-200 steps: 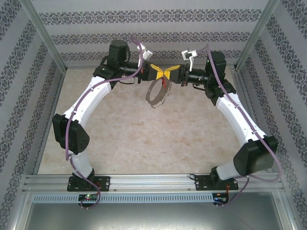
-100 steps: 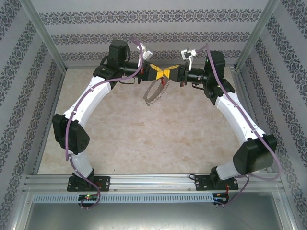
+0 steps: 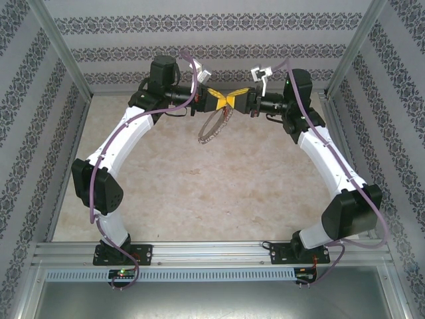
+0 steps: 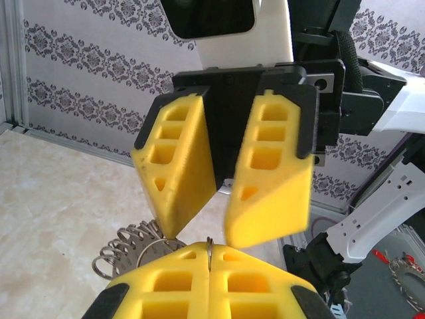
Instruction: Put the keys on the keyring
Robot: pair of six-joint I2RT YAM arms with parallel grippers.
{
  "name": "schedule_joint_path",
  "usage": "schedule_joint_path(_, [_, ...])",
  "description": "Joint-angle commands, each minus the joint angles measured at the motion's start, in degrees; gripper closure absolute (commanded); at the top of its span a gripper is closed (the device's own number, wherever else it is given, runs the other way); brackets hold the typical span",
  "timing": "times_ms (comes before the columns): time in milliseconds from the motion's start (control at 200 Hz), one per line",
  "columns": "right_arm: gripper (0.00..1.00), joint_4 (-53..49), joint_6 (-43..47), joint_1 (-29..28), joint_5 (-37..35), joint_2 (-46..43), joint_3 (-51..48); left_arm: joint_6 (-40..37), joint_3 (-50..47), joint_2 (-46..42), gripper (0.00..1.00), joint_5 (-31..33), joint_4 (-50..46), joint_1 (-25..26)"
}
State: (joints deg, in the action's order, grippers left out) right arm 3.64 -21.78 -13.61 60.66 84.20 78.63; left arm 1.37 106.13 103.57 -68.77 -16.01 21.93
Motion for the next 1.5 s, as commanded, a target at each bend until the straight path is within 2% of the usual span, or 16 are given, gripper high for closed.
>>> schedule_joint_path(0, [0.63,2.3,-0.7,0.4,0.0,-3.6,-2.5,-0.3,0.0,-2.8,1.0,-0.8,4.0,0.6])
schedule_joint_path(275, [0.6,5.9,-3.8,0.3,-1.2,-6.0,-6.0,-0.2,-0.1,-2.7,1.0,-1.2,4.0,0.7])
schedule_joint_path(824, [0.6,9.8,-6.8,-0.5,-0.1,-1.7,-4.2,0.3,-0.2,-2.9,1.0,-1.9,4.9,0.8])
schedule_joint_path(1014, [0.71,10.3,-7.0,-1.3,0.9,-0.9,-3.1,0.8,-0.4,-2.7,1.0,-1.6,5.5,1.0])
schedule_joint_path(1309, [1.0,10.4,-6.9,-1.6,1.1,-0.4,-2.0,0.8,-0.3,-2.3,1.0,-1.7,5.0,1.2])
schedule_joint_path(1494, [1.0,9.8,-6.2,-1.6,1.8,0.2,-1.2,0.9,0.0,-1.9,0.99,-0.5,4.6,1.4])
